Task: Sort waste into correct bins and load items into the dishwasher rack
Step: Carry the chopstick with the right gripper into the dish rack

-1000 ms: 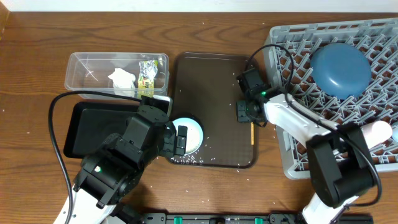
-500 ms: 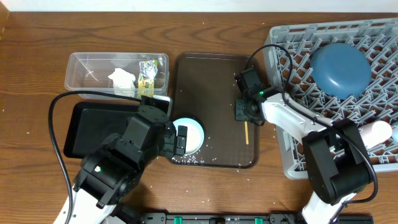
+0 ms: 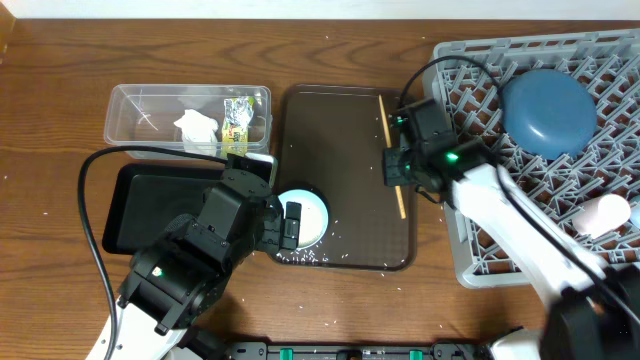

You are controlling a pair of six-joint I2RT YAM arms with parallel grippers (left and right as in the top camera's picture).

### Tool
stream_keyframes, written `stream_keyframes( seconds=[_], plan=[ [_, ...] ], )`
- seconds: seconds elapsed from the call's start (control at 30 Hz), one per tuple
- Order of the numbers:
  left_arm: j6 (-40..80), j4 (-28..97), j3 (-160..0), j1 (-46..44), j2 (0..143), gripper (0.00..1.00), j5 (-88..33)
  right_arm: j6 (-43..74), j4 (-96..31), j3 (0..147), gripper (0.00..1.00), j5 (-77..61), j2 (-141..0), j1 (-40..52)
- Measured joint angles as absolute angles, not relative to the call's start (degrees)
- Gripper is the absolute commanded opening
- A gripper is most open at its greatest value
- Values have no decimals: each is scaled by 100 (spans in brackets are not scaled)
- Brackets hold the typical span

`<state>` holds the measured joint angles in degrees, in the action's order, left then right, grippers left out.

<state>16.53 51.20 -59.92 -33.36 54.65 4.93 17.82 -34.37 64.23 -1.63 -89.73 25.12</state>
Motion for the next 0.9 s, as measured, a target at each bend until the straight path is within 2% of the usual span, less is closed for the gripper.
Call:
stream_keyframes(
  seconds=[0.23, 0.6, 0.9],
  plan=[
    [1653, 5122, -5992, -3336, 5465, 98, 493, 1085, -3798, 6423, 1, 12, -8097, 2099],
    [1653, 5122, -5992, -3336, 5465, 98, 493, 217, -3603, 6420, 1, 954, -8029, 405],
    [1653, 5122, -5992, -3336, 5465, 98, 493, -174, -3527, 6420, 1, 639, -8278, 331]
  ],
)
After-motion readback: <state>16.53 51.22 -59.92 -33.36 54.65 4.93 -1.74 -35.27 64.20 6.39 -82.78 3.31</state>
